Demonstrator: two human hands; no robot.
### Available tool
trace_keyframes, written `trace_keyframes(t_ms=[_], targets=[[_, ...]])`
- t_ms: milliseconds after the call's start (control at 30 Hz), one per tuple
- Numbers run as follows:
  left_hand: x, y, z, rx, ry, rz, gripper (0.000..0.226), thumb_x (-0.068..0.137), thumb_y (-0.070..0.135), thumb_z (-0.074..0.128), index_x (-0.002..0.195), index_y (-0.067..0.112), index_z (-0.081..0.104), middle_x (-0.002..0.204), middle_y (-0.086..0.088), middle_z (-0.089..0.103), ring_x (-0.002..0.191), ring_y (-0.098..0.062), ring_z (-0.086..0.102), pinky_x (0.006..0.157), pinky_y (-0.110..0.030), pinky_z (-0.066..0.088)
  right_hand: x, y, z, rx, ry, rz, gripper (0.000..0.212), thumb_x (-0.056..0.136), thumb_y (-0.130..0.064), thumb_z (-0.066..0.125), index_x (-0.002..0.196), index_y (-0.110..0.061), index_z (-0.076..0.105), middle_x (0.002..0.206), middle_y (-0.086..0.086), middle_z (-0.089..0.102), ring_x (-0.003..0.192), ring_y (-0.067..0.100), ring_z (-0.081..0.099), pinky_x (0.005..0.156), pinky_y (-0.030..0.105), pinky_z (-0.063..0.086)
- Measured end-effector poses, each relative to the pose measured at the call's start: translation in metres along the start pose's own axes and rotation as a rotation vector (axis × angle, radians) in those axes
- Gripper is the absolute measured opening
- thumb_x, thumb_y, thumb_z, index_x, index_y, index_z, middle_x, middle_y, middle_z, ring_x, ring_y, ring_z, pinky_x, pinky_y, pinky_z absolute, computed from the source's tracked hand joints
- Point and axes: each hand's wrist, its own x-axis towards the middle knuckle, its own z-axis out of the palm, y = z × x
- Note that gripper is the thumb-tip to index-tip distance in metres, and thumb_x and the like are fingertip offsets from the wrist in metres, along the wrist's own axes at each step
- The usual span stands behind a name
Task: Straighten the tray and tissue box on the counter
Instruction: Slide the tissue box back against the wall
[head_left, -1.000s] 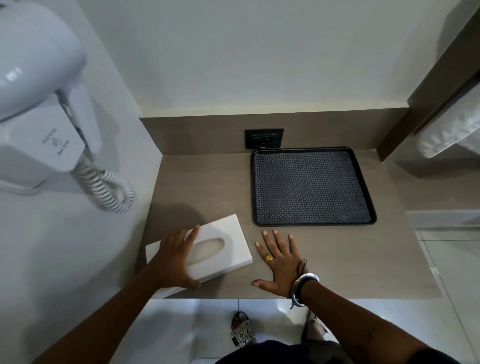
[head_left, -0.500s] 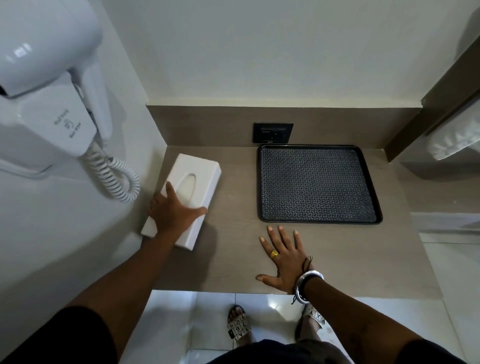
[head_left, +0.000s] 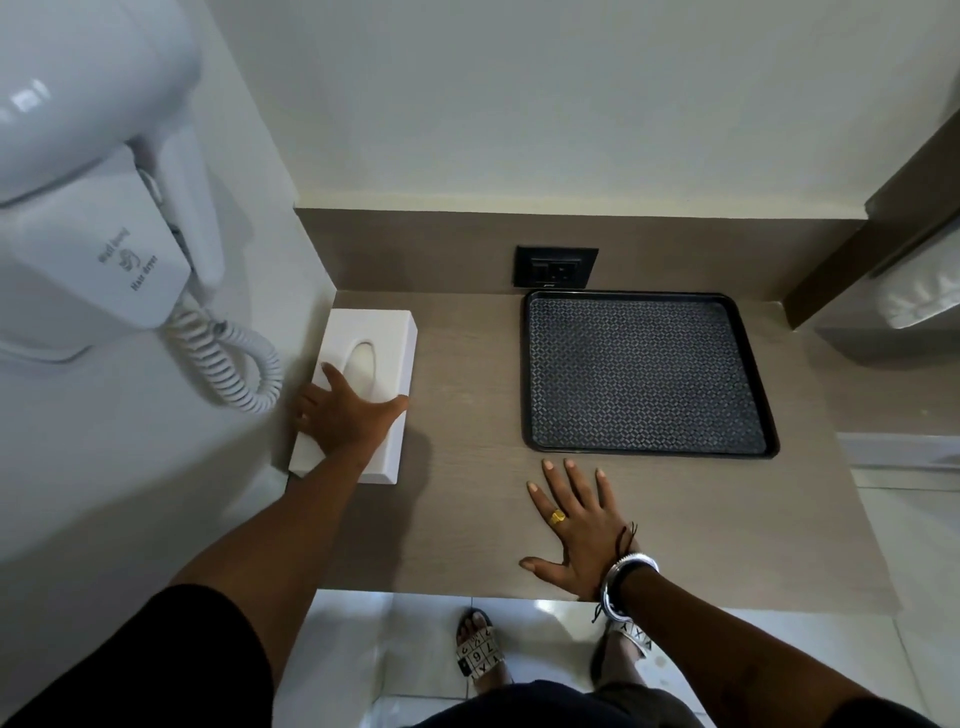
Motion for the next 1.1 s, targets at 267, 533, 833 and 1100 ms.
trace_keyframes(t_ms=[267,533,833,1100], targets=[[-0.029,-0.038,0.001,0.179,0.170,0.557,0.109,0.075,0.087,0.033,0.156,0.017,0.015,0.165,-0.019,0.010,0.152,-0.039,0.012,0.121,-0.061,0.008,0.000,0.000,0.001,0.004,0.015,0.001,0.093,0.080,-0.083,0.034,0.153,-0.025,0.027,0.162,0.011,0.021,0.148,0.038,0.018,0.115,0.066,0.017],[-0.020,-0.049,0.003,0.260,0.175,0.671,0.106,0.077,0.086,0.031,0.156,0.015,0.022,0.165,-0.018,0.016,0.151,-0.040,0.019,0.121,-0.062,0.012,0.000,0.000,0.001,0.014,0.010,0.000,0.091,0.082,-0.081,0.032,0.153,-0.025,0.027,0.162,0.010,0.020,0.149,0.037,0.016,0.115,0.063,0.010],[0.034,-0.032,0.004,0.291,0.124,0.583,0.105,0.079,0.087,0.023,0.156,0.015,0.014,0.165,-0.018,0.013,0.152,-0.036,0.014,0.121,-0.060,0.012,0.003,0.003,0.003,0.033,-0.014,0.005,0.090,0.082,-0.082,0.028,0.153,-0.027,0.026,0.162,0.009,0.021,0.148,0.037,0.017,0.114,0.064,0.012],[0.053,-0.030,0.007,0.318,0.122,0.602,0.101,0.081,0.084,0.025,0.155,0.016,0.014,0.164,-0.018,0.016,0.150,-0.038,0.019,0.120,-0.058,0.011,0.006,0.004,0.004,0.005,-0.018,0.007,0.090,0.081,-0.081,0.032,0.151,-0.025,0.031,0.160,0.011,0.027,0.145,0.039,0.025,0.114,0.066,0.020]])
